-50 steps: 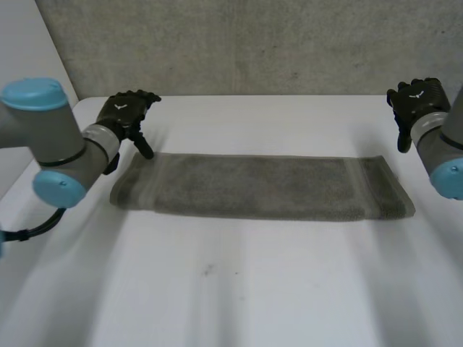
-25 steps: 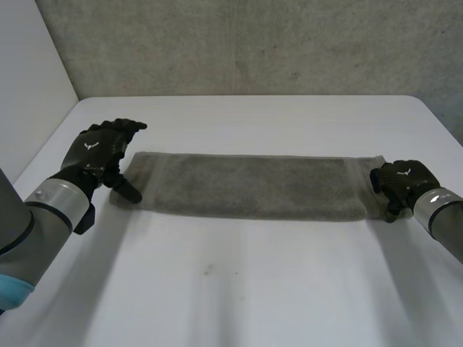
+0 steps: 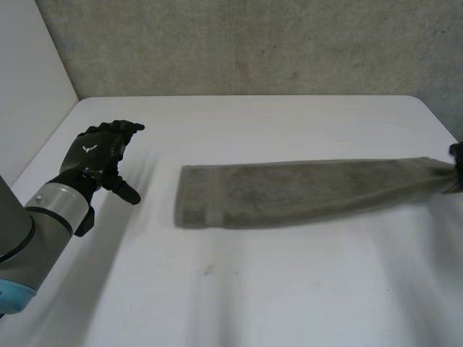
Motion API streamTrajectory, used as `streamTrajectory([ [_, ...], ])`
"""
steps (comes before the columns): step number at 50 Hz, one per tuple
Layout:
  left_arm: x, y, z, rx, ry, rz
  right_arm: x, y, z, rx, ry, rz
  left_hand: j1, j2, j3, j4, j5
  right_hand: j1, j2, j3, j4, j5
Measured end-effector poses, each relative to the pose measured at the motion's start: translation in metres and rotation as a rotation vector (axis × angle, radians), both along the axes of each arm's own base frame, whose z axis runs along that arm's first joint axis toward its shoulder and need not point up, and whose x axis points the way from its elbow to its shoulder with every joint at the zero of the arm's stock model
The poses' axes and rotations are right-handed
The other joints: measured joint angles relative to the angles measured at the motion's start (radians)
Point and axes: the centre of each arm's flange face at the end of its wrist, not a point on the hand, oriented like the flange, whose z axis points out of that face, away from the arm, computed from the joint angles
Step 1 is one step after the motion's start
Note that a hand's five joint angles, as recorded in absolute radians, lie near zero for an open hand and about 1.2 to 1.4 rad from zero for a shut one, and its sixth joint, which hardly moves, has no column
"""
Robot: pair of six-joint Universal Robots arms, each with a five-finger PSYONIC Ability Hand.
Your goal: Fold the towel.
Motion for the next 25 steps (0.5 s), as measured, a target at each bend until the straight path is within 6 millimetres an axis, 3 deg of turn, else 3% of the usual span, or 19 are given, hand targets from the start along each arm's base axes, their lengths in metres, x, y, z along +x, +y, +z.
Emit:
streamTrajectory([
  [3, 0.001, 0.000, 0.001, -0.001, 0.001, 0.003, 0.002, -0.005, 0.022, -0.063, 0.025, 0.007, 0.000, 0.000, 0.000, 0.000, 0.000, 0.000, 0.000, 0.000, 0.000, 0.000],
  [6, 0.002, 0.000, 0.002, -0.005, 0.003, 0.005, 0.028, -0.005, 0.052, -0.146, 0.027, 0.072, 0.000, 0.000, 0.000, 0.000, 0.000, 0.001, 0.000, 0.001, 0.000, 0.003],
  [8, 0.002, 0.000, 0.003, -0.009, 0.003, 0.007, 0.068, 0.003, 0.070, -0.202, 0.010, 0.169, 0.000, 0.000, 0.000, 0.000, 0.000, 0.001, 0.000, 0.001, 0.000, 0.005],
  [9, 0.002, 0.000, 0.003, -0.010, 0.004, 0.007, 0.079, 0.006, 0.073, -0.211, 0.005, 0.196, 0.000, 0.000, 0.000, 0.000, 0.000, 0.001, 0.000, 0.001, 0.000, 0.006],
  [12, 0.002, 0.000, 0.005, -0.014, 0.005, 0.008, 0.159, 0.038, 0.083, -0.250, -0.028, 0.400, 0.000, 0.000, 0.000, 0.000, 0.000, 0.002, 0.000, 0.001, 0.000, 0.007],
  [13, 0.002, 0.000, 0.005, -0.014, 0.005, 0.008, 0.173, 0.046, 0.082, -0.251, -0.033, 0.437, 0.000, 0.000, 0.000, 0.000, 0.000, 0.002, 0.000, 0.001, 0.000, 0.008],
  [16, 0.002, 0.001, 0.005, -0.015, 0.005, 0.008, 0.245, 0.094, 0.070, -0.235, -0.045, 0.636, 0.000, 0.000, 0.000, 0.000, 0.000, 0.002, 0.000, 0.002, 0.000, 0.008],
  [17, 0.002, 0.001, 0.005, -0.015, 0.005, 0.008, 0.257, 0.103, 0.066, -0.227, -0.044, 0.669, 0.000, 0.000, 0.000, 0.000, 0.000, 0.002, 0.000, 0.002, 0.000, 0.008],
  [19, 0.003, 0.001, 0.005, -0.015, 0.005, 0.008, 0.294, 0.140, 0.044, -0.187, -0.029, 0.791, 0.000, 0.000, 0.000, 0.000, 0.000, 0.002, 0.000, 0.002, 0.000, 0.008],
  [22, 0.003, 0.001, 0.005, -0.013, 0.004, 0.008, 0.325, 0.181, 0.013, -0.131, 0.009, 0.909, 0.000, 0.000, 0.000, 0.000, 0.000, 0.002, 0.000, 0.002, 0.000, 0.008],
  [25, 0.003, 0.001, 0.004, -0.011, 0.004, 0.008, 0.338, 0.204, -0.010, -0.090, 0.043, 0.974, 0.000, 0.000, 0.000, 0.000, 0.000, 0.002, 0.000, 0.002, 0.000, 0.008],
])
